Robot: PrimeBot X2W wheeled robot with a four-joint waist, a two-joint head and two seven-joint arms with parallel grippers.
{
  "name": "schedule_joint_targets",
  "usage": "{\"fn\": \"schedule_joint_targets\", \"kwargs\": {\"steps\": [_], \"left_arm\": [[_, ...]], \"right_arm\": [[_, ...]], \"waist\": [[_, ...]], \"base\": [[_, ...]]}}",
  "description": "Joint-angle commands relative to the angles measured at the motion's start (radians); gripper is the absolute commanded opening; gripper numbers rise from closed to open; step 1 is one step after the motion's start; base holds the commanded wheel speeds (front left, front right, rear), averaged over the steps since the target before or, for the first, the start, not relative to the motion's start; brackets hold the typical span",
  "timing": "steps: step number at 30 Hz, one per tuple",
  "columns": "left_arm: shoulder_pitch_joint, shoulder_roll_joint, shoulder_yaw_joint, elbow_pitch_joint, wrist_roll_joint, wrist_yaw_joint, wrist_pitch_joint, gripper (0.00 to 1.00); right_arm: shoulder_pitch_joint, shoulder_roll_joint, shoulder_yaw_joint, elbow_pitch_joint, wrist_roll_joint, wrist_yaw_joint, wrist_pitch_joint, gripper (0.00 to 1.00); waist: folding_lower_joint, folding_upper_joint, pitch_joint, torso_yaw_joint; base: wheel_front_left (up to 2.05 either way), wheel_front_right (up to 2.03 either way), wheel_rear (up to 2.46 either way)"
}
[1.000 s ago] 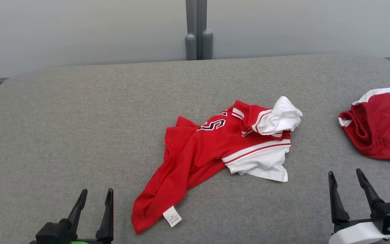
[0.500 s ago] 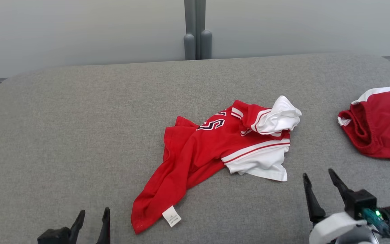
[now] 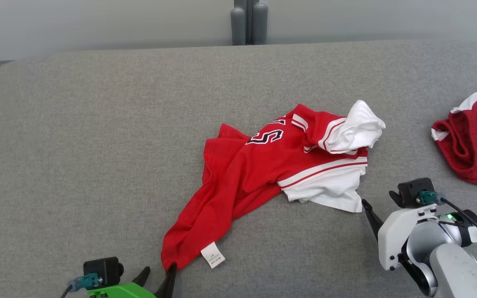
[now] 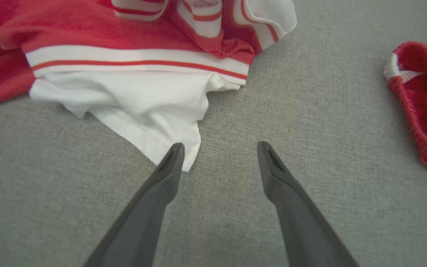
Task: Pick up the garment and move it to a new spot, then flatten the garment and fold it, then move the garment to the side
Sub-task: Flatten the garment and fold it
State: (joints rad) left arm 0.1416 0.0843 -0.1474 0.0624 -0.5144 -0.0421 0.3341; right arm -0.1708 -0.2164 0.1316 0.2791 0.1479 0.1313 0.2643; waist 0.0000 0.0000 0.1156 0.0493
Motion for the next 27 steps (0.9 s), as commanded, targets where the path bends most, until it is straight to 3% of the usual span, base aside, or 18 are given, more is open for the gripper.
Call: {"fn": "schedule_joint_targets", "kwargs": {"steps": [1,17,19,21,22,23,24,27], "left_arm": [[0.0,0.002,-0.005,-0.003,-0.01,0.004,0.01,1.0],[-0.115,-0.013,-0.038,0.115,-0.046,-0.022,0.003,1.0],[-0.125,-0.015,-0.045,0.134,-0.057,-0.029,0.005,0.61],[-0.132,-0.017,-0.053,0.153,-0.063,-0.033,0.004,0.32],[-0.133,-0.018,-0.06,0.164,-0.067,-0.038,0.008,0.0],[-0.134,-0.019,-0.065,0.174,-0.072,-0.042,0.011,0.0],[-0.133,-0.019,-0.074,0.181,-0.074,-0.047,0.016,0.0],[-0.124,-0.015,-0.087,0.186,-0.095,-0.06,0.03,0.0]], "right_arm": [[-0.023,-0.004,0.001,0.012,0.005,-0.001,0.003,1.0],[-0.153,0.018,0.101,0.155,0.058,-0.001,-0.036,1.0],[-0.164,0.022,0.114,0.171,0.073,-0.001,-0.029,1.0],[-0.176,0.027,0.128,0.196,0.094,-0.001,-0.017,1.0],[-0.178,0.026,0.138,0.21,0.107,-0.001,-0.01,1.0],[-0.179,0.03,0.143,0.221,0.13,-0.001,-0.012,0.69],[-0.18,0.035,0.141,0.232,0.156,-0.001,-0.02,0.01],[-0.176,0.032,0.164,0.23,0.24,-0.001,-0.04,0.0]], "waist": [[0.0,0.0,0.032,0.014],[0.0,0.0,0.105,-0.005],[0.0,0.0,0.108,-0.009],[0.0,0.0,0.11,-0.011],[0.0,0.0,0.109,-0.011],[0.0,0.0,0.108,-0.01],[0.0,0.0,0.104,-0.01],[0.0,0.0,0.095,-0.009]], "base": [[0.0,0.0,0.0],[0.0,0.0,0.0],[0.0,0.0,0.0],[0.0,0.0,0.0],[0.0,0.0,0.0],[0.0,0.0,0.0],[0.0,0.0,0.0],[0.0,0.0,0.0]]}}
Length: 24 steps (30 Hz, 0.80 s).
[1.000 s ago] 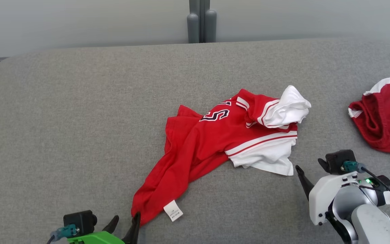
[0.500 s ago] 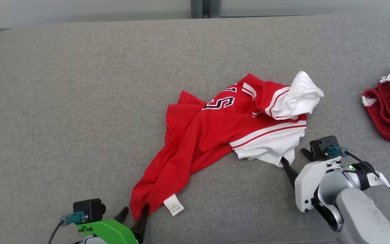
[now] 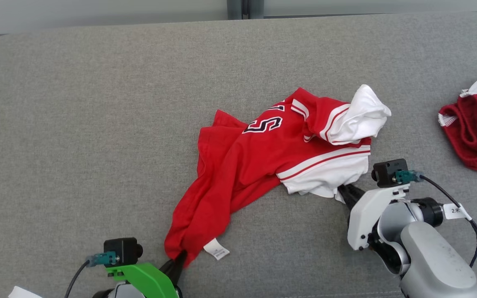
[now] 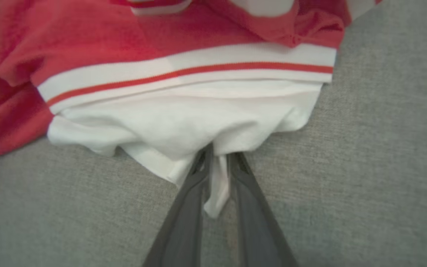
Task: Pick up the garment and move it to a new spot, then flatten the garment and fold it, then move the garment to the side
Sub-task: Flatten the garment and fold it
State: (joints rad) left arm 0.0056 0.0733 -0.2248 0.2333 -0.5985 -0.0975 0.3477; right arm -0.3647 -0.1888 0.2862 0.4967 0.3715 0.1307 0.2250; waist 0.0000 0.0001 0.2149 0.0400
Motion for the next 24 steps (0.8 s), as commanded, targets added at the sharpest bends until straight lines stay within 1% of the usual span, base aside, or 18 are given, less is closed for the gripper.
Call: {"fn": "schedule_joint_targets", "kwargs": {"steps": [1,2,3,4,6,8,9,10,12,15,17,19,22,23,24], "left_arm": [[0.02,-0.004,-0.012,0.007,-0.025,-0.008,0.024,0.0],[0.029,-0.003,-0.012,-0.009,-0.043,-0.013,0.03,0.0],[0.044,0.007,-0.001,-0.063,-0.087,-0.019,0.039,0.0],[0.044,0.007,-0.001,-0.063,-0.087,-0.019,0.039,0.0],[0.064,0.03,0.014,-0.145,-0.133,-0.025,0.054,0.0],[0.097,0.051,0.027,-0.242,-0.178,-0.028,0.076,0.0],[0.12,0.071,0.043,-0.366,-0.232,-0.03,0.096,0.0],[0.123,0.08,0.055,-0.433,-0.268,-0.031,0.105,0.0],[0.112,0.096,0.085,-0.552,-0.33,-0.032,0.126,0.0],[0.038,0.124,0.123,-0.704,-0.398,-0.021,0.177,0.0],[-0.048,0.145,0.149,-0.765,-0.446,-0.003,0.224,0.0],[-0.17,0.179,0.179,-0.792,-0.479,0.021,0.278,0.0],[-0.4,0.234,0.203,-0.737,-0.494,0.057,0.352,0.0],[-0.485,0.251,0.205,-0.696,-0.484,0.068,0.372,0.0],[-0.578,0.254,0.208,-0.646,-0.479,0.085,0.381,0.0]], "right_arm": [[0.021,-0.004,0.014,-0.004,0.051,0.0,-0.01,0.0],[0.025,-0.018,0.015,-0.027,0.084,0.0,-0.021,0.0],[0.042,-0.037,-0.002,-0.097,0.171,0.0,-0.039,0.0],[0.042,-0.037,-0.002,-0.097,0.171,0.0,-0.039,0.0],[0.071,-0.068,-0.025,-0.201,0.252,0.0,-0.04,0.0],[0.109,-0.112,-0.059,-0.327,0.325,0.0,-0.028,0.0],[0.143,-0.154,-0.123,-0.462,0.385,0.0,-0.011,0.0],[0.156,-0.169,-0.16,-0.532,0.409,0.0,0.002,0.0],[0.165,-0.189,-0.246,-0.653,0.449,0.0,0.034,0.0],[0.109,-0.186,-0.382,-0.789,0.507,0.0,0.098,0.0],[0.027,-0.177,-0.458,-0.831,0.538,0.0,0.156,0.0],[-0.09,-0.179,-0.51,-0.836,0.531,0.0,0.225,0.0],[-0.313,-0.143,-0.541,-0.766,0.481,0.0,0.318,0.0],[-0.397,-0.126,-0.548,-0.722,0.451,0.0,0.346,0.0],[-0.491,-0.104,-0.565,-0.675,0.411,0.0,0.364,0.0]], "waist": [[0.0,-0.0001,-0.008,0.001],[0.0,-0.0001,-0.013,0.002],[0.0,-0.0001,-0.024,0.003],[0.0,-0.0001,-0.024,0.003],[0.0,-0.0001,-0.031,0.001],[0.0,-0.0001,-0.031,-0.004],[0.0,-0.0001,-0.023,-0.01],[0.0,-0.0001,-0.013,-0.012],[0.0,-0.0001,0.015,-0.016],[0.0,-0.0001,0.08,-0.02],[0.0,-0.0001,0.134,-0.017],[0.0,-0.0001,0.196,-0.013],[0.0,-0.0001,0.271,0.001],[0.0,-0.0001,0.292,0.008],[0.0,-0.0001,0.317,0.015]], "base": [[0.0,0.0,0.0],[0.0,0.0,0.0],[0.0,0.0,0.0],[0.0,0.0,0.0],[0.0,0.0,0.0],[0.0,0.0,0.0],[0.0,0.0,0.0],[0.0,0.0,0.0],[0.0,0.0,0.0],[0.0,0.0,0.0],[0.0,0.0,0.0],[0.0,0.0,0.0],[0.0,0.0,0.0],[0.0,0.0,0.0],[0.0,0.0,0.0]]}}
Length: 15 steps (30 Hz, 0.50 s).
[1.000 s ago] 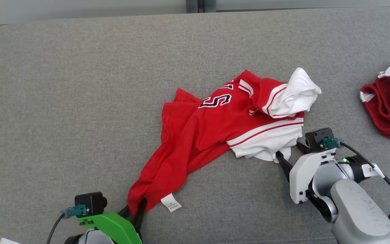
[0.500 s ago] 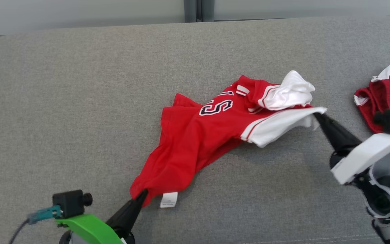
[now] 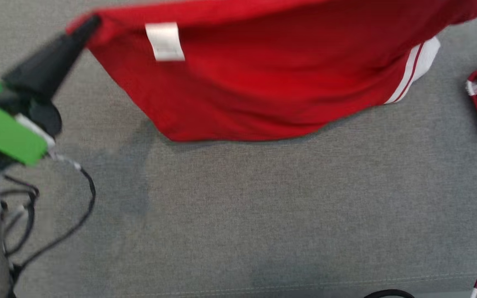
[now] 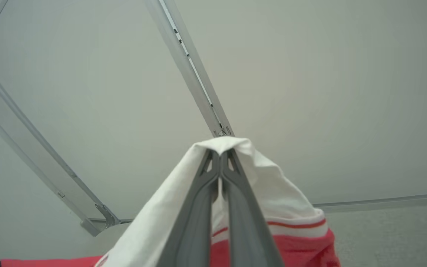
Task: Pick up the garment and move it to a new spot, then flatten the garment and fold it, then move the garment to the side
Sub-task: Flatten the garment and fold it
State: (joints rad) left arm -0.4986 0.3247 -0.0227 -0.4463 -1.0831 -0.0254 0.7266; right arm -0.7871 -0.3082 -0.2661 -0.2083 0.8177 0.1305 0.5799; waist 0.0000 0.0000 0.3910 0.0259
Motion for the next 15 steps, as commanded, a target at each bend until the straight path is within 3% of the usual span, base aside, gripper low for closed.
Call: {"fn": "schedule_joint_targets", "kwargs": {"steps": [1,5,8,11,12,15], "left_arm": [[-0.156,0.001,0.002,0.091,0.012,0.026,0.011,0.0],[-0.478,-0.018,-0.022,0.375,0.095,0.069,-0.032,0.0],[-0.699,-0.056,-0.025,0.579,0.177,0.085,-0.154,0.0],[-0.865,-0.072,-0.02,0.759,0.283,0.052,-0.375,0.0],[-0.906,-0.083,-0.013,0.811,0.301,0.051,-0.442,0.0],[-1.011,-0.09,-0.026,0.922,0.355,-0.008,-0.603,0.0]], "right_arm": [[-0.153,0.039,-0.021,0.08,-0.08,0.0,0.023,0.0],[-0.485,0.156,-0.062,0.309,-0.3,0.0,-0.015,0.0],[-0.707,0.227,-0.149,0.472,-0.45,0.0,-0.13,0.0],[-0.868,0.252,-0.214,0.625,-0.532,-0.001,-0.272,0.0],[-0.916,0.255,-0.214,0.689,-0.52,-0.001,-0.319,0.0],[-1.024,0.252,-0.162,0.847,-0.482,0.0,-0.432,0.0]], "waist": [[0.0,0.0,0.158,0.037],[0.0,0.0,0.198,0.06],[0.0,0.0,0.233,0.072],[0.0,0.0,0.24,0.07],[0.0,0.0,0.238,0.068],[0.0,0.0,0.244,0.05]], "base": [[0.0,0.0,0.0],[0.0,0.0,0.0],[0.0,0.0,0.0],[0.0,0.0,0.0],[0.0,0.0,0.0],[0.0,0.0,0.0]]}}
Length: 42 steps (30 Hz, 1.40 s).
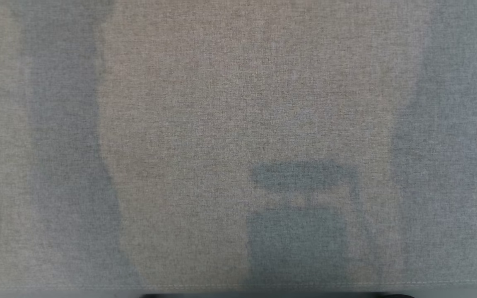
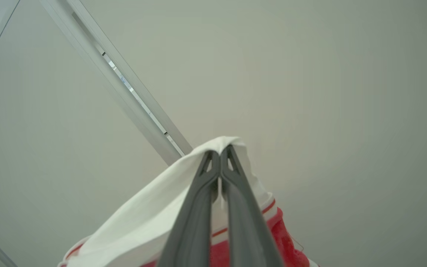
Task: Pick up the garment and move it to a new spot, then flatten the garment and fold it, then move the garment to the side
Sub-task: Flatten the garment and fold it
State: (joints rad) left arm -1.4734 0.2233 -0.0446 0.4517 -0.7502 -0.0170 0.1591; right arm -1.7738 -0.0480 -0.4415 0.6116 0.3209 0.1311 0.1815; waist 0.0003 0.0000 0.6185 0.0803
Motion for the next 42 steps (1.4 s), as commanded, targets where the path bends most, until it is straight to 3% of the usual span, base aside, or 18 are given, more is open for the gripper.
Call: {"fn": "schedule_joint_targets", "kwargs": {"steps": [1,6,9,12,16,20,25,29,34,42], "left_arm": [[-0.061,0.018,-0.018,0.053,0.049,-0.04,-0.08,0.0],[-0.084,0.034,-0.097,0.199,0.112,-0.105,-0.281,0.0],[-0.055,0.045,-0.141,0.258,0.122,-0.113,-0.318,0.0],[0.036,0.054,-0.235,0.301,0.096,-0.114,-0.351,0.0],[0.18,0.109,-0.328,0.297,0.008,-0.114,-0.381,0.0],[0.344,0.161,-0.413,0.232,-0.079,-0.115,-0.399,0.0],[0.542,0.233,-0.501,0.131,-0.14,-0.115,-0.411,0.0],[0.728,0.269,-0.502,0.057,-0.165,-0.114,-0.421,0.0],[1.012,0.271,-0.489,-0.069,-0.165,-0.047,-0.424,0.0],[1.484,0.214,-0.446,-0.411,-0.285,0.131,-0.425,0.0]], "right_arm": [[-0.066,-0.009,0.033,0.068,0.025,-0.001,-0.058,0.0],[-0.102,-0.004,0.139,0.176,0.123,-0.001,-0.168,0.0],[-0.061,-0.003,0.203,0.185,0.179,0.0,-0.171,0.0],[0.082,-0.004,0.315,0.142,0.262,0.0,-0.151,0.0],[0.359,-0.02,0.435,-0.036,0.39,0.0,-0.1,0.0],[0.699,-0.09,0.498,-0.269,0.512,0.0,-0.043,0.0],[1.049,-0.162,0.469,-0.495,0.585,0.0,-0.03,0.0],[1.288,-0.178,0.441,-0.609,0.587,0.0,-0.031,0.0],[1.588,-0.184,0.431,-0.716,0.603,0.0,0.011,0.0],[1.983,-0.129,0.339,-0.846,0.676,0.0,-0.009,0.0]], "waist": [[-0.0003,0.0,0.026,-0.012],[-0.0003,0.0,0.052,-0.035],[-0.0003,0.0,0.06,-0.045],[-0.0003,0.0,0.063,-0.054],[-0.0003,0.0,0.039,-0.064],[-0.0003,0.0,0.011,-0.069],[-0.0003,0.0,-0.058,-0.06],[-0.0003,0.0,-0.157,-0.063],[-0.0003,0.0,-0.264,-0.059],[-0.0003,0.0,-0.314,-0.069]], "base": [[0.0,0.0,0.0],[0.0,0.0,0.0],[0.0,0.0,0.0],[0.0,0.0,0.0],[0.0,0.0,0.0],[0.0,0.0,0.0],[0.0,0.0,0.0],[0.0,0.0,0.0],[0.0,0.0,0.0],[0.0,0.0,0.0]]}}
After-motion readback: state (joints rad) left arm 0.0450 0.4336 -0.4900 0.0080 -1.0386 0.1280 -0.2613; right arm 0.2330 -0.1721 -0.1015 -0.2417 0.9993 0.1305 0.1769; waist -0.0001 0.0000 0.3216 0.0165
